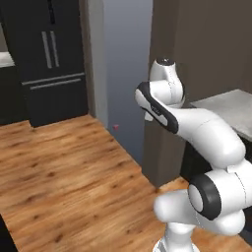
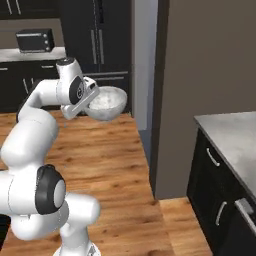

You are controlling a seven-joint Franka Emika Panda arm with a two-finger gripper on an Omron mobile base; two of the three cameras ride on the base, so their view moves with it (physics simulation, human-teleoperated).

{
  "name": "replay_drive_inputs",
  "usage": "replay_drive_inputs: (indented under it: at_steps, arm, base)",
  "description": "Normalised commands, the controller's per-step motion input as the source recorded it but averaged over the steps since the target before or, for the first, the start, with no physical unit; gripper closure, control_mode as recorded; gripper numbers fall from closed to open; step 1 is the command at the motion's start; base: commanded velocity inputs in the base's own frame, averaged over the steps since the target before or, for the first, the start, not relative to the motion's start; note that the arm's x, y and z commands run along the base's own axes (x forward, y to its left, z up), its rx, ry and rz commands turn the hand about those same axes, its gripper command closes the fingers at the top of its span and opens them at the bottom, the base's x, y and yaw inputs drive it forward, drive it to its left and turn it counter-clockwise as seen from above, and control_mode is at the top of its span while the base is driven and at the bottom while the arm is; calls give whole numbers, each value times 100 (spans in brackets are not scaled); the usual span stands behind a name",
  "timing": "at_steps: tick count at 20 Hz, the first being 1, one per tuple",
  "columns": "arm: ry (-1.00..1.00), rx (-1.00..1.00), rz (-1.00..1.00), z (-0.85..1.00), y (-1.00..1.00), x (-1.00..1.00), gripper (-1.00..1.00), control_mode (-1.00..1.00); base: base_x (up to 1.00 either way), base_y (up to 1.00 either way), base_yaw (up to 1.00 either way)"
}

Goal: Clear the mugs and bowl far away from the sink.

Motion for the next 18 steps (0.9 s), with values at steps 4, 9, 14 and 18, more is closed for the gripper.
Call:
replay_drive_inputs:
  at_steps: [4,9,14,18]
  arm:
    - [0,0,0,0,0,0,100,100]
    - [0,0,0,0,0,0,100,100]
    - [0,0,0,0,0,0,100,100]
    - [0,0,0,0,0,0,100,100]
  base:
    - [-11,0,96]
    - [-14,0,96]
    - [-11,0,96]
    - [-4,-10,88]
